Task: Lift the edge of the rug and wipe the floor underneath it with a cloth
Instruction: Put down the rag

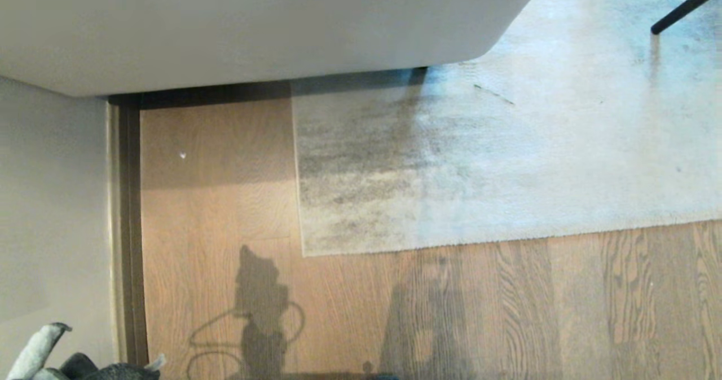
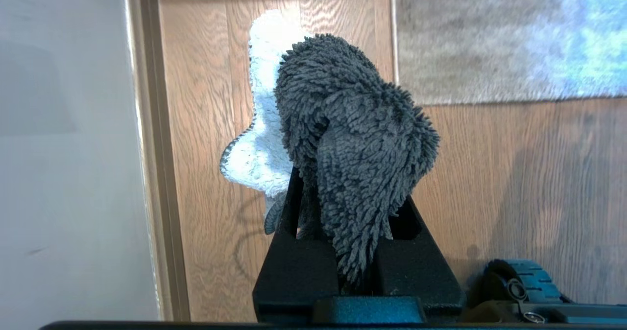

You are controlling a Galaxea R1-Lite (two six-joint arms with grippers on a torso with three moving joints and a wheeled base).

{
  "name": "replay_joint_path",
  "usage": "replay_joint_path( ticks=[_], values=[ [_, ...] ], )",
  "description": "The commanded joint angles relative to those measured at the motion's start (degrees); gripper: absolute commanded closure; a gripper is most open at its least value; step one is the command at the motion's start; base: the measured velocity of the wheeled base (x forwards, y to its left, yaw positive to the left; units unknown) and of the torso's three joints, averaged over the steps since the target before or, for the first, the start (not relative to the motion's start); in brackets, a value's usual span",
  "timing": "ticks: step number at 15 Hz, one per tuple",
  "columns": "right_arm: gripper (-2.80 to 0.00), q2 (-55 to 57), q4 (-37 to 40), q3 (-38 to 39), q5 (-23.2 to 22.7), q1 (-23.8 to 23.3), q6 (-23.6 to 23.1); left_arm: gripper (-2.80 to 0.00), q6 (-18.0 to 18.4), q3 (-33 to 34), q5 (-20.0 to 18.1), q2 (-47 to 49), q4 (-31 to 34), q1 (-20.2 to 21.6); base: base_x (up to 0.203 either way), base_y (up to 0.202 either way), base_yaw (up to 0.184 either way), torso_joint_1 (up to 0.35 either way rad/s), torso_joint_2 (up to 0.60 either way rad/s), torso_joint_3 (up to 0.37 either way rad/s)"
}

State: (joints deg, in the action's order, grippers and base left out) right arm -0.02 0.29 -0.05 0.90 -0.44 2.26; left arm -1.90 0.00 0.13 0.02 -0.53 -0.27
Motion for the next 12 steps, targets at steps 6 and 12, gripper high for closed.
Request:
replay_joint_path(
  ticks=[6, 12],
  values=[
    [0.0, 0.1, 0.0, 0.0, 0.0, 0.0, 0.0, 0.0, 0.0, 0.0, 0.0, 0.0, -0.1, 0.0, 0.0, 0.0, 0.0, 0.0, 0.0, 0.199],
    [0.0, 0.1, 0.0, 0.0, 0.1, 0.0, 0.0, 0.0, 0.0, 0.0, 0.0, 0.0, -0.1, 0.0, 0.0, 0.0, 0.0, 0.004, 0.0, 0.204]
  ],
)
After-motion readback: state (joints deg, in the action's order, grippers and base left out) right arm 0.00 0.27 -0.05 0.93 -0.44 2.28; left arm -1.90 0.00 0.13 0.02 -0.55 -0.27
